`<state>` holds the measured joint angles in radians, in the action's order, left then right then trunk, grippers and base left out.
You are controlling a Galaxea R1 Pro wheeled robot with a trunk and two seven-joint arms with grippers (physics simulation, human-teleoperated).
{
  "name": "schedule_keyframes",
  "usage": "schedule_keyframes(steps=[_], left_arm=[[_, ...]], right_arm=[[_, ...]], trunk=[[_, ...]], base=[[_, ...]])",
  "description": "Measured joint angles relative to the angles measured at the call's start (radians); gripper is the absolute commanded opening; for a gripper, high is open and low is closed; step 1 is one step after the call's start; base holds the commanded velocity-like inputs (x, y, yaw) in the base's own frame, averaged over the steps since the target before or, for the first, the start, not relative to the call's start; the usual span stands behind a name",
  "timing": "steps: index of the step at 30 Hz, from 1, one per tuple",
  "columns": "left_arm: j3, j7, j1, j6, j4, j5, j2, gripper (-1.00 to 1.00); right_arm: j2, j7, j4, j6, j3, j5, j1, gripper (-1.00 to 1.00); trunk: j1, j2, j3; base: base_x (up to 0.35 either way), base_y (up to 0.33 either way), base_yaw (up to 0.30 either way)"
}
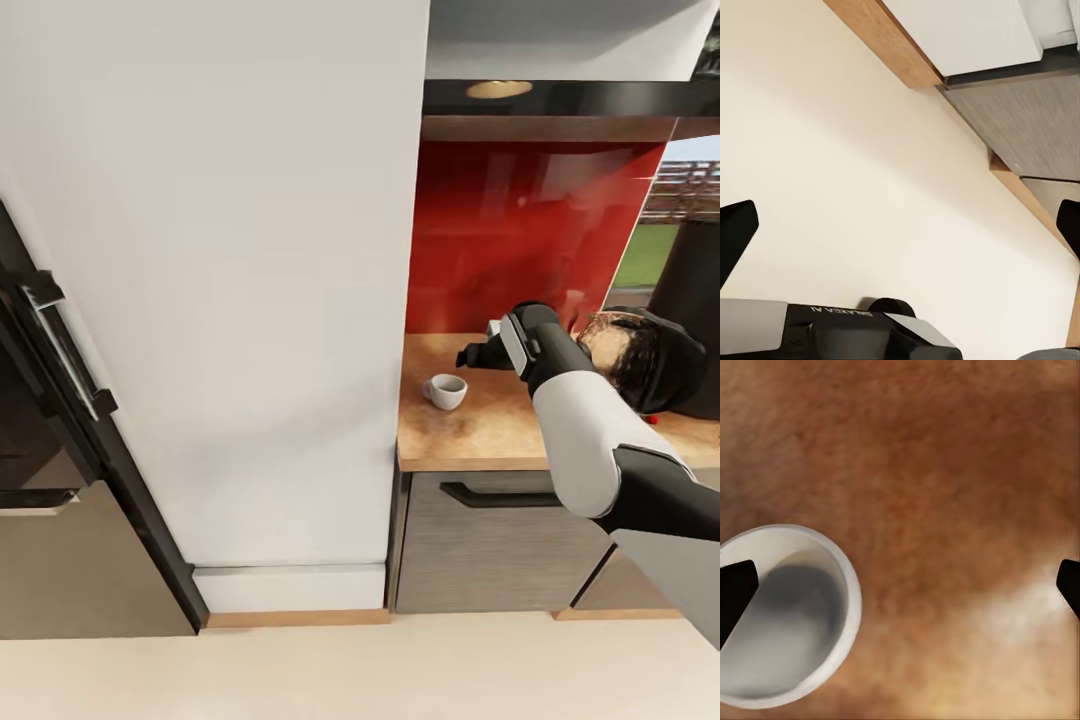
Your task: Set up a coffee station on the kitchen countertop: keep the coffee maker on the countertop, move the bottle of coffee from the kitchen shelf to the counter next to the coffee maker, place a paper coffee filter on top of the coffee maker, put the saucer next to the coffee maker with the coffee cup on the saucer, and place the electric kettle next to the coffee maker.
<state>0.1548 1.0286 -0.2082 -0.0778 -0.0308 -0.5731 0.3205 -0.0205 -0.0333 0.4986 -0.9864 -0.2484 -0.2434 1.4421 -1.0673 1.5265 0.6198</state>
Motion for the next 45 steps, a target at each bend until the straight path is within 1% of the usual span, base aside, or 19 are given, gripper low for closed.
schedule_keyframes(steps=[5, 8, 12, 35, 39, 45], left_arm=[[0.0, 0.0, 0.0, 0.0, 0.0, 0.0, 0.0, 1.0], [0.0, 0.0, 0.0, 0.0, 0.0, 0.0, 0.0, 1.0], [0.0, 0.0, 0.0, 0.0, 0.0, 0.0, 0.0, 1.0], [0.0, -0.002, 0.0, 0.0, 0.0, 0.0, 0.0, 1.0], [0.0, -0.003, 0.0, 0.0, 0.0, 0.0, 0.0, 1.0], [0.0, -0.004, 0.0, 0.0, 0.0, 0.001, 0.0, 1.0]], right_arm=[[0.0, 0.0, -0.003, 0.0, 0.0, 0.0, -0.005, 1.0], [0.0, 0.0, -0.054, 0.001, 0.002, 0.001, -0.006, 1.0], [-0.001, 0.0, -0.07, 0.001, 0.003, 0.001, -0.006, 1.0], [0.0, 0.002, -0.079, 0.002, 0.003, 0.001, -0.006, 1.0], [0.0, 0.026, -0.081, 0.002, 0.002, -0.002, -0.007, 1.0], [-0.001, 0.035, -0.081, 0.003, 0.001, -0.002, -0.007, 1.0]], trunk=[[0.0, 0.0, 0.0], [0.0, 0.0, 0.0], [0.0, 0.0, 0.0], [0.0, 0.0, 0.0], [0.0, 0.0, 0.0], [0.0, 0.0, 0.0]], base=[[0.0, -0.007, 0.0], [0.0, -0.001, 0.0], [0.0, 0.0, 0.0], [0.017, 0.0, 0.0], [0.001, 0.0, 0.0], [0.0, 0.0, 0.0]])
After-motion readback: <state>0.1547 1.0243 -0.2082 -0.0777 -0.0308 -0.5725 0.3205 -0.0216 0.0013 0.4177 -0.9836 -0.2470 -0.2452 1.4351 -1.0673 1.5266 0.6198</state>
